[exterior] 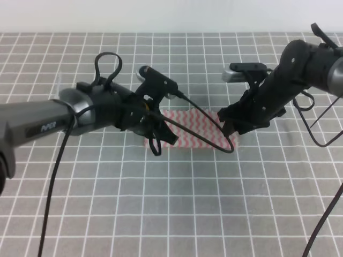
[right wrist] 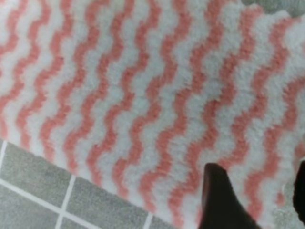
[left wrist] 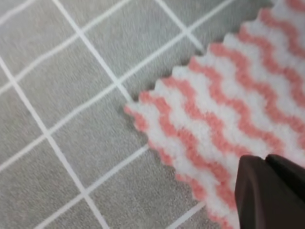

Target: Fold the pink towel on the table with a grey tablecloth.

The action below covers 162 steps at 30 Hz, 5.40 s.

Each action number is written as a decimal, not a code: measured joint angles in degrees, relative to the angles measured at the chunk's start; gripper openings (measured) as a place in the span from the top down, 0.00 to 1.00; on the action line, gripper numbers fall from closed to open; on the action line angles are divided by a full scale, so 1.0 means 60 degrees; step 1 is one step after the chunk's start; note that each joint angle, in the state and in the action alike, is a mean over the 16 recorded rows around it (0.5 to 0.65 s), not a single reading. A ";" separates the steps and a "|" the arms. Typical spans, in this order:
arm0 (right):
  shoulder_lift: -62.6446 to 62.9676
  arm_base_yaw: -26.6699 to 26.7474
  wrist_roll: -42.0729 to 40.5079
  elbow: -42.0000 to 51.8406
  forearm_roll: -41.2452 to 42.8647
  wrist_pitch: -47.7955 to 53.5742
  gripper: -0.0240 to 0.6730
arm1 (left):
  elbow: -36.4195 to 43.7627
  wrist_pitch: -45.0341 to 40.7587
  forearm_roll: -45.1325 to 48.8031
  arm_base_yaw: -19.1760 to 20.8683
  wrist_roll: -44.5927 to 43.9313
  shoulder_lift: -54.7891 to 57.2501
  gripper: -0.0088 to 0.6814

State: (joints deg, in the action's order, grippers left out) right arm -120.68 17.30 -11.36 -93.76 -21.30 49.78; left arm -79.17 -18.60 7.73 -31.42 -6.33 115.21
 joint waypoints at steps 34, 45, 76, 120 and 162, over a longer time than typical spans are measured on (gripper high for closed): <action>-0.0373 0.0002 0.0224 -0.0789 -0.0559 0.0362 0.91 | -0.0001 -0.0103 -0.0085 0.0010 -0.0438 0.0379 0.99; -0.0383 0.0069 -0.0241 -0.2216 -0.0957 0.1485 0.98 | 0.0000 0.0164 -0.0037 0.0011 -0.0441 0.0374 0.99; -0.0356 0.0087 -0.0403 -0.2409 0.1585 0.3338 0.94 | -0.0001 0.0497 0.0009 0.0008 -0.0440 0.0406 0.99; -0.1014 0.0081 0.1320 -0.2363 0.2054 0.3103 0.54 | -0.0001 -0.0576 -0.4668 0.0009 -0.4583 0.0070 0.99; -0.1177 0.0114 0.0667 -0.3208 0.0269 0.2939 0.99 | -0.0002 -0.0607 -0.4700 0.0015 -0.4838 0.0456 0.99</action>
State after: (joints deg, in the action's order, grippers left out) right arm -127.74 17.99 -7.36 -113.01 -19.69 67.42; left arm -79.18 -22.25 -20.47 -31.32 -35.36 117.95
